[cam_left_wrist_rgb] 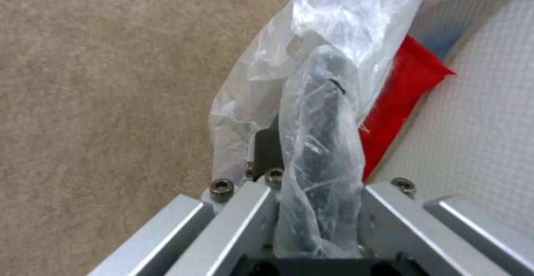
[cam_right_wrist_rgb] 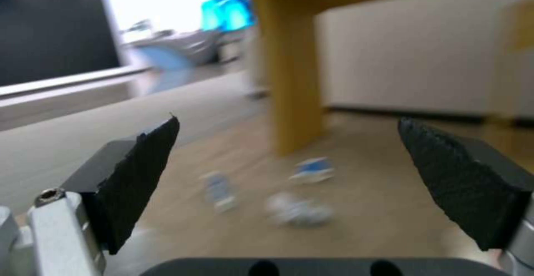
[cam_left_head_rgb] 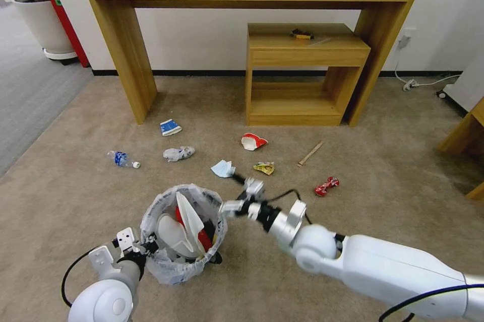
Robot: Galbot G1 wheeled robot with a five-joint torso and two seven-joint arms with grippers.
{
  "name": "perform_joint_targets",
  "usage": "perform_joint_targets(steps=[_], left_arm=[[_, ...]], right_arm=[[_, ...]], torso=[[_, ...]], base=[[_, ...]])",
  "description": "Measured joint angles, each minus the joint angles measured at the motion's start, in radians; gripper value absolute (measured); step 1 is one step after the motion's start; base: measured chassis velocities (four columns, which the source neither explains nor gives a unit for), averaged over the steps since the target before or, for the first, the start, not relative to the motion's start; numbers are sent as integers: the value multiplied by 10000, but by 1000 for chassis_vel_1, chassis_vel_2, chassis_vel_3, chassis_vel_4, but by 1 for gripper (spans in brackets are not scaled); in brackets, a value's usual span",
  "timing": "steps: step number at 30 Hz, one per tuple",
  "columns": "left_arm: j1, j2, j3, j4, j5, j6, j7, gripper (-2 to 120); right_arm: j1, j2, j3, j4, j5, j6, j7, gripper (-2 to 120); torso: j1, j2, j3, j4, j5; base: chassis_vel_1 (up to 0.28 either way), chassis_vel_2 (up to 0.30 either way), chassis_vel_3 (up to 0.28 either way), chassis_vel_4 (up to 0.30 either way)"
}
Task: Pick up the trash bin and place the garbage on the floor into it.
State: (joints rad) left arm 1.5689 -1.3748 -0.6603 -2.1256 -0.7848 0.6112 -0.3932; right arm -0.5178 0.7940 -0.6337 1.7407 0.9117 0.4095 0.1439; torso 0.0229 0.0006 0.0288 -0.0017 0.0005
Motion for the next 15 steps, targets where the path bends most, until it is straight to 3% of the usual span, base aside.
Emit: perform_joint_targets(steps=[1,2,4,5,11,15], left_arm=[[0,0,0,0,0,0,0,0],[8,58,-87,0,-55,-14,3,0],[6,130,-213,-7,-177,-23,8,0],[6,130,-213,-7,-177,-23,8,0],[-66,403,-495,-121,-513,-28,-17,0],[-69,447,-585,-152,-613,-28,-20,0]], right_arm=[[0,0,0,0,0,0,0,100],[-530,-99,1072,-270,-348,165,58,100],[-1276,-290,2262,-414,-563,258,104,100],[-1276,-290,2262,-414,-563,258,104,100],[-3576,-505,5139,-1120,-1090,612,-91,100],[-4219,-409,6052,-1432,-1308,658,-242,100]], torso=[[0,0,0,0,0],[0,0,0,-2,-1],[0,0,0,-2,-1],[0,0,0,-2,-1],[0,1,-1,-6,4],[0,0,-1,-5,-3]], base=[[0,0,0,0],[0,0,0,0],[0,0,0,0],[0,0,0,0],[0,0,0,0],[0,0,0,0]])
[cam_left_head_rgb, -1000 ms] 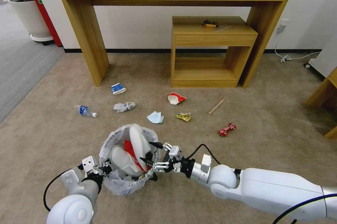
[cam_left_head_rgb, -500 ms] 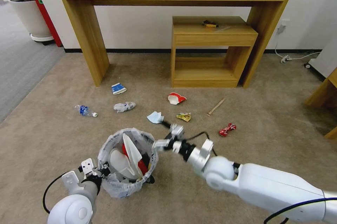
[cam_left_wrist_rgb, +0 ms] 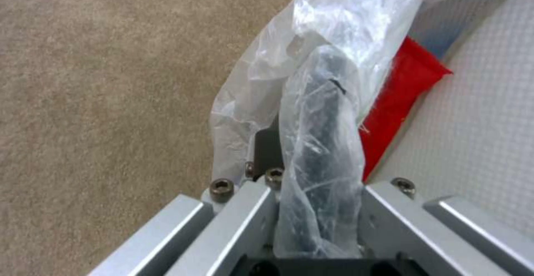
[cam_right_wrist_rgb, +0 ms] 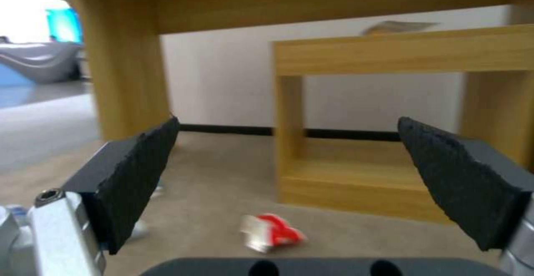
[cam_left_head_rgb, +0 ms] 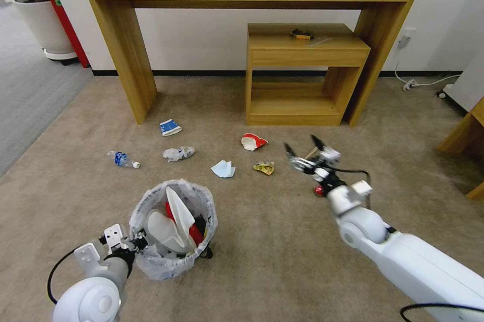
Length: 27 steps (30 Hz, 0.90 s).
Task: Pick up the trash bin and place the garbage on the floor into it.
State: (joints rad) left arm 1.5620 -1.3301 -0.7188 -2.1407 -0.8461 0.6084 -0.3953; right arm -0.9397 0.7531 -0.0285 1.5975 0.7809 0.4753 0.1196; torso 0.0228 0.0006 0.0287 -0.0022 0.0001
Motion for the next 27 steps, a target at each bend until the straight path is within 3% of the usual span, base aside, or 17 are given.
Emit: perform_joint_targets(steps=[3,11,19,27], left_arm=[[49,38,-64,-90,-57,0,1,0],[120,156,-231,-255,-215,0,5,0],[167,23,-210,-256,-175,-24,48,0],[237,-39,-209,-278,-113,-66,84,0]], right_arm=[[-652,350,957,-344,-265,100,-172,100],[-1220,614,1932,-1026,-531,307,-400,100],[-1522,619,2297,-1106,-677,358,-480,100],[-1752,665,2444,-1192,-890,537,-556,100]], torso=[[0,0,0,2,4],[0,0,0,2,1],[0,0,1,2,1],[0,0,0,2,2]], base=[[0,0,0,0],[0,0,0,0],[56,45,-59,-53],[197,185,-186,-192]])
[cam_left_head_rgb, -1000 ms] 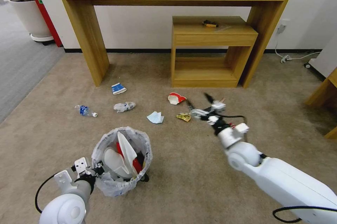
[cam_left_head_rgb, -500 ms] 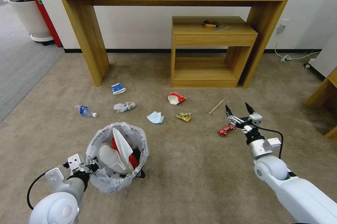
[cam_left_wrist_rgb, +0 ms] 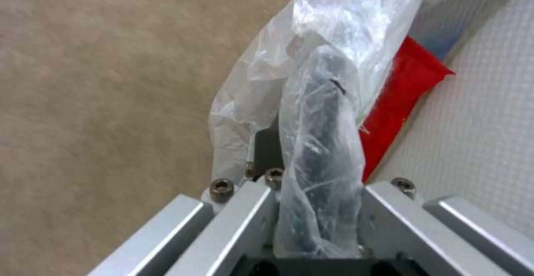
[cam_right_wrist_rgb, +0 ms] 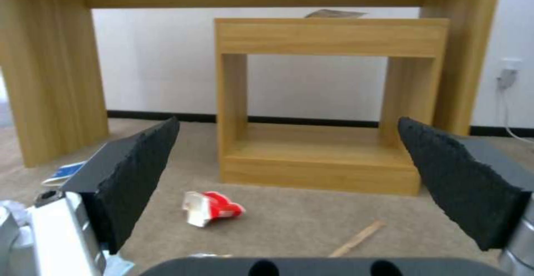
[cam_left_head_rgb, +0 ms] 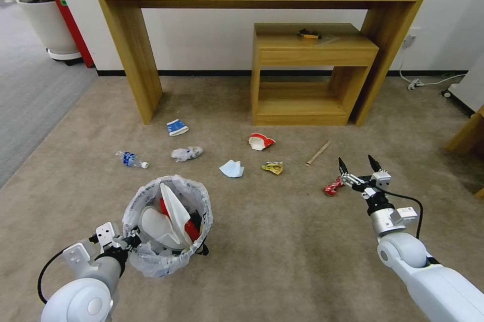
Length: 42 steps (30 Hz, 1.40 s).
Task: Pick up the trash bin and place the garbage on the floor into it.
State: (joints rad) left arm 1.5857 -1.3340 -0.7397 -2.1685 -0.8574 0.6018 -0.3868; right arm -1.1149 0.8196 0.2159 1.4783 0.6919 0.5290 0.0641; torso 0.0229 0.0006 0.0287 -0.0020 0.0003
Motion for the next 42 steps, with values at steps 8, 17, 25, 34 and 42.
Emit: perform_joint_targets(steps=[8,17,25,34,42], left_arm=[[70,-82,5,-11,103,-27,50,0],[86,-95,-70,-57,111,-52,74,0],[69,-82,-118,-72,74,-52,74,0],[37,-17,-222,-60,-20,-43,57,0],[42,0,-245,-44,-27,-43,51,0]], right_arm=[[-83,12,38,-6,-65,79,-34,100],[-18,37,-50,-86,-143,136,-69,100],[76,28,-118,-178,-169,157,-85,100],[114,71,-254,-228,-284,183,-96,100],[174,132,-364,-250,-333,185,-91,100]], torso=[[0,0,0,2,6],[0,0,1,0,-2],[1,0,1,0,1],[0,0,1,0,2],[0,0,1,0,0]], base=[[225,236,-217,-226],[219,220,-227,-232],[225,235,-219,-228],[230,219,-228,-225],[216,218,-225,-232]])
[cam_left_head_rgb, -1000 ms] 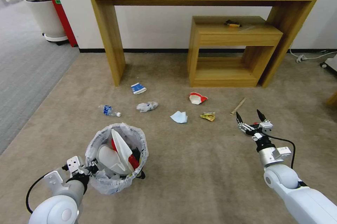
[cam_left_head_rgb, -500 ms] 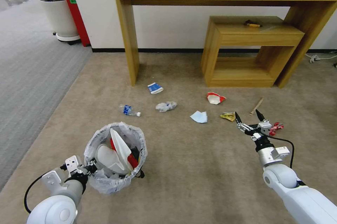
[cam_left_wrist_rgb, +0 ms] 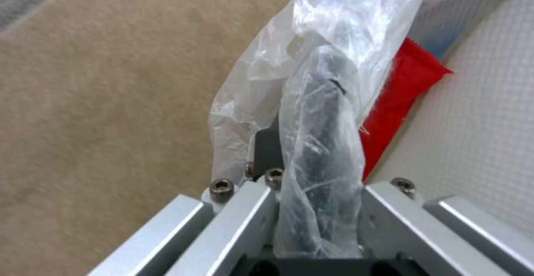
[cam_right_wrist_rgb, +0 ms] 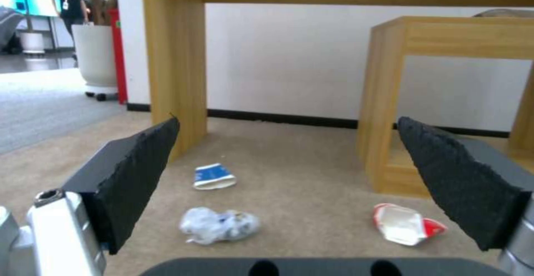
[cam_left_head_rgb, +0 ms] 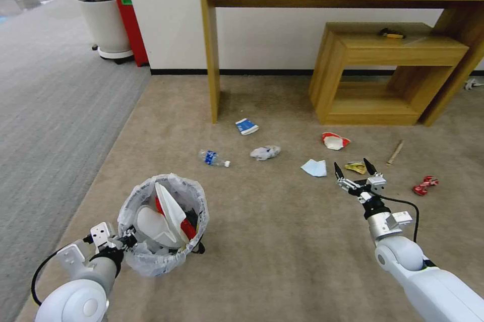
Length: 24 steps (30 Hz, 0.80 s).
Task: Pick up the trash bin and place the garbage on the floor into it.
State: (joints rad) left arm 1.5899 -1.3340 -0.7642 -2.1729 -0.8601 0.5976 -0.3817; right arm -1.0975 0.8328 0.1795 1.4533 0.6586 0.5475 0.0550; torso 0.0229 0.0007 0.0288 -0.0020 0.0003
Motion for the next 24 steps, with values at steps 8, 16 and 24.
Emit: perform_joint_targets(steps=[8,16,24], left_arm=[[7,-4,-3,22,-7,0,-2,0],[0,-90,52,66,3,-8,15,0],[5,-103,56,55,16,-15,22,0]], right_arm=[[28,73,-86,-113,-193,224,-26,100],[125,208,-91,-414,-898,567,233,100],[82,205,-29,-427,-1071,512,193,100]], torso=[[0,0,0,3,0],[0,-1,0,-1,0],[0,-1,0,0,0]], base=[[150,162,-135,-120],[3,5,-7,-6],[0,0,0,0]])
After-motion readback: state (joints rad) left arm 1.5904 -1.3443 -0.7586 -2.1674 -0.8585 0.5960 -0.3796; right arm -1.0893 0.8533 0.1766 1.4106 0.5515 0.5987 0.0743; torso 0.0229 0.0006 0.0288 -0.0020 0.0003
